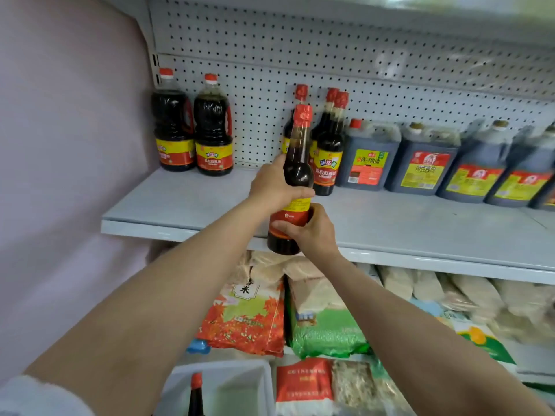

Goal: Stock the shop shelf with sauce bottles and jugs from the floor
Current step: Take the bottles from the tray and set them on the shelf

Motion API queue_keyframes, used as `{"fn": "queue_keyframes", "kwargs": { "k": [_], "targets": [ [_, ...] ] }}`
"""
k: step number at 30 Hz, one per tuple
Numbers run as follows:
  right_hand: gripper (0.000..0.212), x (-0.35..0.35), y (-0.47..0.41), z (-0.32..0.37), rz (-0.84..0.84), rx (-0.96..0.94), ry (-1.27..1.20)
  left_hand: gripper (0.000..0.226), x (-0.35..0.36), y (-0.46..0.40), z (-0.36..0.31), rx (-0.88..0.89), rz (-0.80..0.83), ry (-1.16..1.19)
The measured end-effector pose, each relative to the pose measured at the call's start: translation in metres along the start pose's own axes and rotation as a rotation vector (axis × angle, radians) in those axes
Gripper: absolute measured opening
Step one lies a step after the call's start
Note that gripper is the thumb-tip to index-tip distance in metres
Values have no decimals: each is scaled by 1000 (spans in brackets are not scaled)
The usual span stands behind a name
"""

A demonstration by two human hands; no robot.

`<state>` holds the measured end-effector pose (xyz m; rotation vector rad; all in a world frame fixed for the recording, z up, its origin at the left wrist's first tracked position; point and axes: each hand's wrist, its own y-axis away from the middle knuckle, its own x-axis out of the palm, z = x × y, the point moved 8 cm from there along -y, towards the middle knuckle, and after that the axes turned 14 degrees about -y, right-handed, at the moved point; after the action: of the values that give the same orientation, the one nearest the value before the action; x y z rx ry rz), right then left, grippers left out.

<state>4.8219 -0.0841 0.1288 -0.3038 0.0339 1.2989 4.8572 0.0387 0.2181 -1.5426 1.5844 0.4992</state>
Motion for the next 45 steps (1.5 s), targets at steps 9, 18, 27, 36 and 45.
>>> {"fn": "queue_keyframes", "kwargs": {
  "k": [9, 18, 27, 36, 45],
  "targets": [
    [73, 9, -49, 5, -72, -57, -122, 83, -1, -58, 20, 70, 98, 241],
    [81, 16, -102, -22, 189, -57, -160, 91, 18, -98, 41, 193, 255, 163],
    [98, 20, -128, -36, -10, -107, 68, 81, 29, -112, 56, 111, 212, -35],
    [84, 9, -137, -43, 41, -91, -36, 76, 58, -121, 65, -27, 175, 86],
    [76, 10, -142, -53, 20, -101, 2, 79, 74, -139, 67, -107, 119, -31]
  ]
}}
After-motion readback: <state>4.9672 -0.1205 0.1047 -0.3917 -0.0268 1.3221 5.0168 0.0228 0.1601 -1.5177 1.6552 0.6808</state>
